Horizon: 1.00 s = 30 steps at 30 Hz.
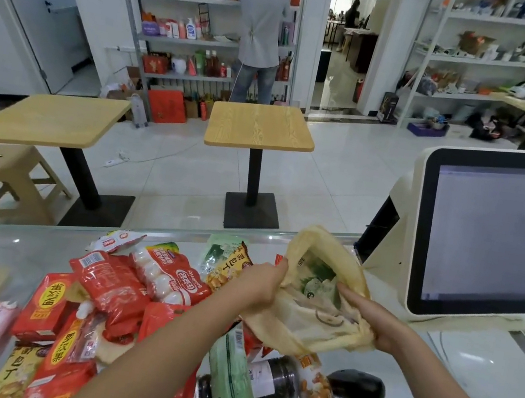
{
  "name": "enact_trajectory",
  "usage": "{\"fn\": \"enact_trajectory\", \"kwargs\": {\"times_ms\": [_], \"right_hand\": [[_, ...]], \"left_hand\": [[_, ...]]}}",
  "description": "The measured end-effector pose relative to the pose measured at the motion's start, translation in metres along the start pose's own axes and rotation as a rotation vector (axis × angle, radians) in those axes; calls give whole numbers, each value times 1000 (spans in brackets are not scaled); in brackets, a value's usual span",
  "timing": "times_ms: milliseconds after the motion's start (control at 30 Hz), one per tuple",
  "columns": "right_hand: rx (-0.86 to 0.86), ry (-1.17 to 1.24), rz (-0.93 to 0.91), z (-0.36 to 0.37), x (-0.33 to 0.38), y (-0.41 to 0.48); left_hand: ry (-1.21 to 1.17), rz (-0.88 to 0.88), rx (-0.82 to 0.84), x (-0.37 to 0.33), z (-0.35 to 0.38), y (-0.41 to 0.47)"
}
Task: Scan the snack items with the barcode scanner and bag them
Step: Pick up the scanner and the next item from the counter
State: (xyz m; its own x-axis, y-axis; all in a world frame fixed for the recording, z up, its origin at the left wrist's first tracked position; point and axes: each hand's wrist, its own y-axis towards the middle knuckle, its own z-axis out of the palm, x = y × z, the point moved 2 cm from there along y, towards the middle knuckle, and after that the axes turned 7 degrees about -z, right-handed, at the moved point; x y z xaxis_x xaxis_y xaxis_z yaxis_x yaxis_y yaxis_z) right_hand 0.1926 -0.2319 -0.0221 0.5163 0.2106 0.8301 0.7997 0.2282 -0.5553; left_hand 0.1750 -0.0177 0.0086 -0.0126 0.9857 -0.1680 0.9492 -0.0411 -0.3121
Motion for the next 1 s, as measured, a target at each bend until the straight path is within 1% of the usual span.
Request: {"fn": "enact_trajectory", "kwargs": {"times_ms": [33,100,133,167,200,233,300,333,367,400,433,467,500,567,633,667,700,767,833,900,1000], "right_hand": [[-36,-10,-38,-2,2,0],[-235,-11,-105,-8,6,1],[-346,17,-103,-10,8,-1],[-420,20,-96,-11,11,-4],[-451,-32,-100,-11,13,-4],[-459,-112,-118,-9,15,-7],[-483,-319,-194,-4,20,-12],[-498,-432,-267,-2,21,-14],[-520,-551,-398,2,25,-17],[-536,-681,-573,4,26,-15],[-522,-852,-717,6,26,-11],[-485,-1038,-797,7,25,-3],[-412,-1202,-801,8,22,4],[-239,-1400,-682,5,16,17],[-98,-1465,-490,-2,6,25],[-62,-1466,-389,-8,1,27],[-57,-1450,-307,-15,-3,29],[-71,-1429,-221,-24,-11,30],[-83,-1436,-212,-26,-14,27],[-105,-1379,-274,-24,-10,22],[-162,-1162,-403,-23,-2,11]], "left_hand": [[-57,-21,15,4,-3,-1],[-282,-58,-25,11,-12,-1],[-410,-72,-74,12,-18,-2],[-503,-72,-137,12,-25,-3],[-519,-43,-218,10,-30,-3],[-456,8,-308,7,-34,-4],[-205,165,-462,0,-35,-4],[-96,256,-482,-3,-31,-2],[-19,321,-444,-7,-25,0],[41,351,-374,-9,-16,4],[102,353,-303,-10,-7,9],[156,339,-239,-10,2,14],[195,313,-177,-9,9,18],[201,238,-65,-6,17,25],[170,167,11,-4,20,30],[151,143,35,-3,21,32],[139,125,54,-3,21,33],[145,104,77,-5,20,34],[166,99,65,-7,18,34],[183,121,3,-10,18,29],[158,215,-211,-16,10,6]]}}
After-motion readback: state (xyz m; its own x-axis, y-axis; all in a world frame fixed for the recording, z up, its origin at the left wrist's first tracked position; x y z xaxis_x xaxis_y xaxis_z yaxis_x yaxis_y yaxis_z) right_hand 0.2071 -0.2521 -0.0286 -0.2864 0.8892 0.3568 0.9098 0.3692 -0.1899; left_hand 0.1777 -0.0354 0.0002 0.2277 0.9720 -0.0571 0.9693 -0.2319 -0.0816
